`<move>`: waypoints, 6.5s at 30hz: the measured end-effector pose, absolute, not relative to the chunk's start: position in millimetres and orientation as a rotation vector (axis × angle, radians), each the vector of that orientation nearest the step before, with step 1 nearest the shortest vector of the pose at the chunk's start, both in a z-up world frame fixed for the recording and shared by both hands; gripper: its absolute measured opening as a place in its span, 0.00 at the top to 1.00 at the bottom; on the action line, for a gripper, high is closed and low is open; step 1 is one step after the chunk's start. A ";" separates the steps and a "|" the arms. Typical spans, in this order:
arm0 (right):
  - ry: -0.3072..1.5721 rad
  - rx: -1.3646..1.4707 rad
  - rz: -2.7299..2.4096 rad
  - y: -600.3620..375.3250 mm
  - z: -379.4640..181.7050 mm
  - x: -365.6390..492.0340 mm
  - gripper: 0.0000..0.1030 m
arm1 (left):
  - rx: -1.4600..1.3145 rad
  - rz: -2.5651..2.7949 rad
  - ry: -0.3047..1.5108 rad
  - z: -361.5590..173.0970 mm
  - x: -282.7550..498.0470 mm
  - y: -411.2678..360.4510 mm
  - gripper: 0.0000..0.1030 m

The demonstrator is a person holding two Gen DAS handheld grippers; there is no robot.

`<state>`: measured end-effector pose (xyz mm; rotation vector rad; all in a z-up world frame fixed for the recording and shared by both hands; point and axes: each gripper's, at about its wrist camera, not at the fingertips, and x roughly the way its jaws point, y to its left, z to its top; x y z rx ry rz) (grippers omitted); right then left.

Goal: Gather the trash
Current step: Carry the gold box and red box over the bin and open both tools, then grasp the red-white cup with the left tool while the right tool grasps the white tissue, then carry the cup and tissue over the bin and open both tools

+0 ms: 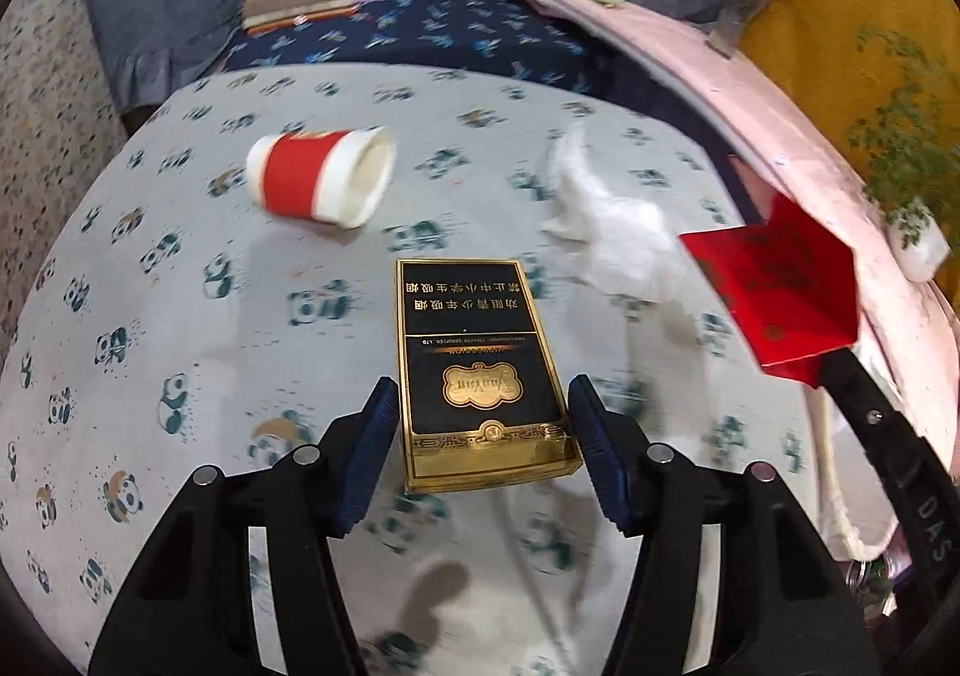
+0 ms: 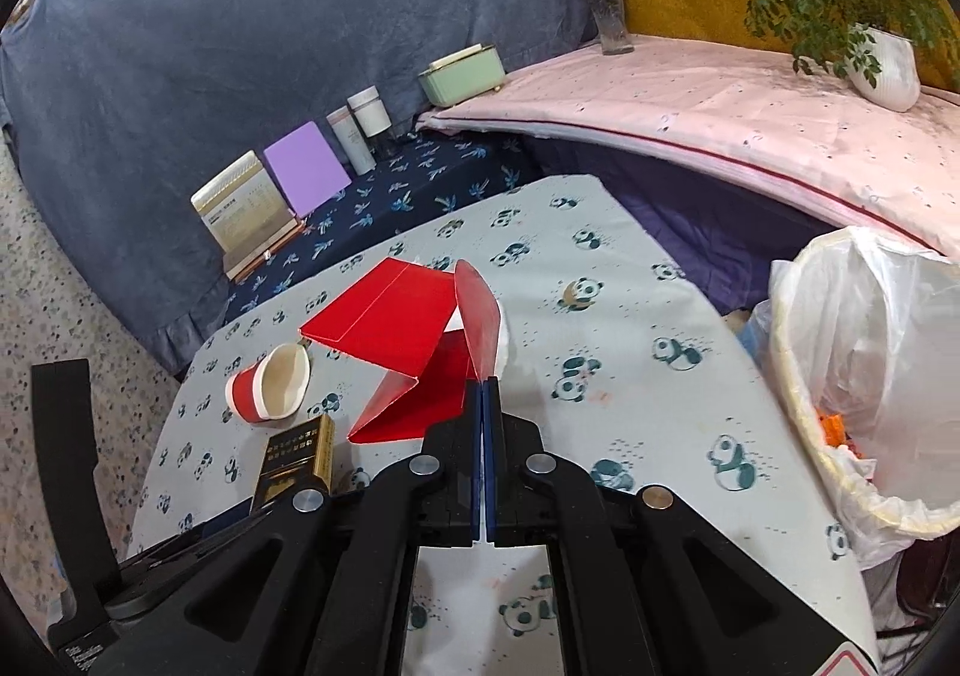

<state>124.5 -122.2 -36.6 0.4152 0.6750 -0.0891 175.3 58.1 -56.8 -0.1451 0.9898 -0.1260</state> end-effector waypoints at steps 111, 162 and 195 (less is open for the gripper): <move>0.814 0.313 -0.036 -55.4 -88.3 250.3 0.56 | -0.166 0.135 0.928 -90.7 290.3 138.1 0.09; 0.588 0.454 -0.242 -190.1 -1.4 78.9 0.98 | -0.017 -0.264 0.837 -7.7 142.9 -22.5 0.98; 0.496 0.563 -0.503 -341.7 -1.5 -11.3 0.98 | 0.155 -0.567 0.867 -16.2 95.3 -193.5 0.97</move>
